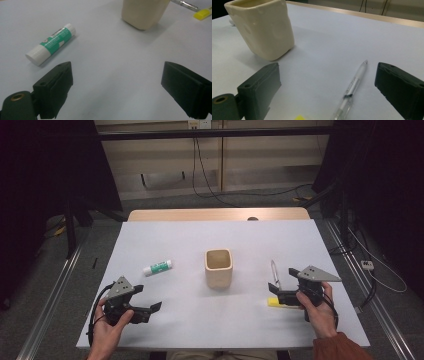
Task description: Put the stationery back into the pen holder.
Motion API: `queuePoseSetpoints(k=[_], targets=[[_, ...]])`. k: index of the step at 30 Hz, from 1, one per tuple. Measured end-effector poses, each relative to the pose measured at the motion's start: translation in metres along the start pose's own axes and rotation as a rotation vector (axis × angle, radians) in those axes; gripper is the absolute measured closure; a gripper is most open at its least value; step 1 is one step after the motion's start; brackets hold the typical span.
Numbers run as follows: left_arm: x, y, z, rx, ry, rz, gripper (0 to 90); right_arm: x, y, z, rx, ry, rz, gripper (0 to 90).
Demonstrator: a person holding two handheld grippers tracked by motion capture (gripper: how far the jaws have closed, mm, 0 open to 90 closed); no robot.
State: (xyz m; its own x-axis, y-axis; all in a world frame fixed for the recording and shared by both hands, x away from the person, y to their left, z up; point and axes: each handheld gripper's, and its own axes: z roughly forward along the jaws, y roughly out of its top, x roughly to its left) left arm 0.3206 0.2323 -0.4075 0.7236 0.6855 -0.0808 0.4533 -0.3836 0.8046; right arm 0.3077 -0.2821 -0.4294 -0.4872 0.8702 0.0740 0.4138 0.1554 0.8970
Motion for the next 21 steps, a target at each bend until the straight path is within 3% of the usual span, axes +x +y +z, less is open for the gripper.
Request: queuePoseSetpoints(k=[3,5,7,10,12,15,21], targets=[[0.007,0.002,-0.004,0.011,-0.018,-0.009,10.3,0.000,-0.005,-0.007,-0.001,-0.005,0.001,5.7],[0.013,0.003,-0.005,0.045,-0.042,-0.008,10.2,-0.001,-0.006,-0.011,0.006,0.002,0.004,5.4],[0.018,0.004,-0.005,0.060,-0.051,0.011,10.1,-0.001,-0.009,-0.013,0.004,-0.001,0.003,5.4],[0.027,0.006,-0.005,0.077,-0.029,0.034,9.7,0.000,-0.012,-0.017,0.004,0.001,0.003,5.4],[0.034,0.007,-0.005,0.080,-0.029,0.017,9.4,0.000,-0.013,-0.018,0.002,0.003,0.002,5.4],[0.044,0.010,-0.005,0.081,-0.019,0.040,9.3,0.000,-0.014,-0.018,0.007,0.004,0.002,5.4],[0.055,0.018,-0.003,0.105,-0.051,0.083,8.5,0.000,-0.014,-0.016,0.008,0.009,-0.006,5.4]])
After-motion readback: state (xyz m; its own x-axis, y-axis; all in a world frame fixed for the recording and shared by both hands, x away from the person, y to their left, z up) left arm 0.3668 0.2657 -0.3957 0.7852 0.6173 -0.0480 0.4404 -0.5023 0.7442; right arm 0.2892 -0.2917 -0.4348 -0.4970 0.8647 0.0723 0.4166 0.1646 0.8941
